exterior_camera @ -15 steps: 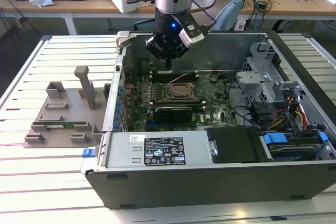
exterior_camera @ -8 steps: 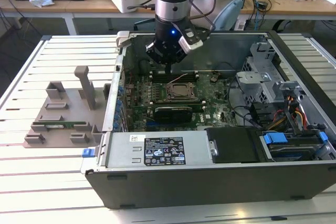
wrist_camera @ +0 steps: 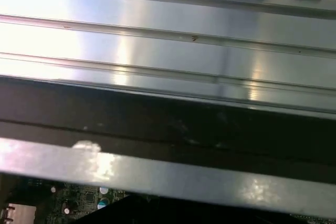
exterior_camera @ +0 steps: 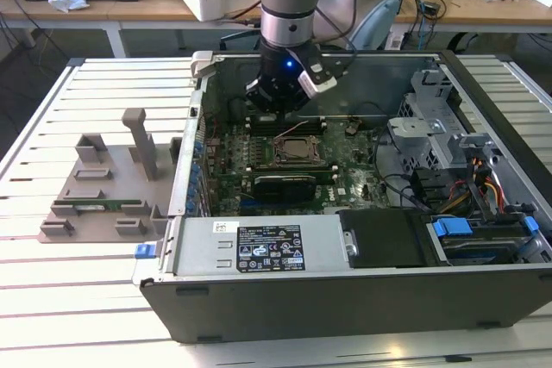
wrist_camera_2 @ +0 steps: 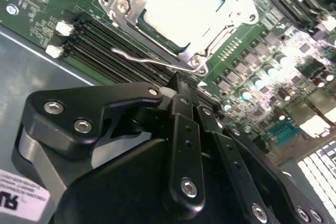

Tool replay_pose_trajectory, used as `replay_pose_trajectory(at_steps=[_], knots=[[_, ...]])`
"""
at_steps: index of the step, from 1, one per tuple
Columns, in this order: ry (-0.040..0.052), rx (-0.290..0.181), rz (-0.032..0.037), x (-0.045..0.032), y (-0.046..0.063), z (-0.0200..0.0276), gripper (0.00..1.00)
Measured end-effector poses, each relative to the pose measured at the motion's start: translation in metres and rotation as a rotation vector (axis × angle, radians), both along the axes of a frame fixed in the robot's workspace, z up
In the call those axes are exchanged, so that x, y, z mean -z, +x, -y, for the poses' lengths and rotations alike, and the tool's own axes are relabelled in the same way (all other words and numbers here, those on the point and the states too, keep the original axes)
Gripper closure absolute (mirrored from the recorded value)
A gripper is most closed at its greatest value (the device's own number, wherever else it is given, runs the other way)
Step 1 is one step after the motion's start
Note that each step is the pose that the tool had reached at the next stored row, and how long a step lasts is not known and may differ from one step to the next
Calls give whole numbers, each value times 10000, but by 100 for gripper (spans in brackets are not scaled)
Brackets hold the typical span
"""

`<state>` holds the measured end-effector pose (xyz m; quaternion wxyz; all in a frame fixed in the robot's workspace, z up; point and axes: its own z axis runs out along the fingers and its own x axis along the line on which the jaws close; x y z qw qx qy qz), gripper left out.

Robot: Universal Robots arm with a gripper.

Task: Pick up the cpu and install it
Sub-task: 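Install the first cpu locking lever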

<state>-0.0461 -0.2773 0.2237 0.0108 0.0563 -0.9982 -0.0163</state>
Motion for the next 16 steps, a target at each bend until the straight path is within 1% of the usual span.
replay_pose_trajectory(at_steps=[8, 14, 16], knots=[[0, -2, -12, 69, 126, -23, 89], [-1, -3, -22, 109, 219, -24, 89], [-1, -1, -28, 129, 271, -24, 89]])
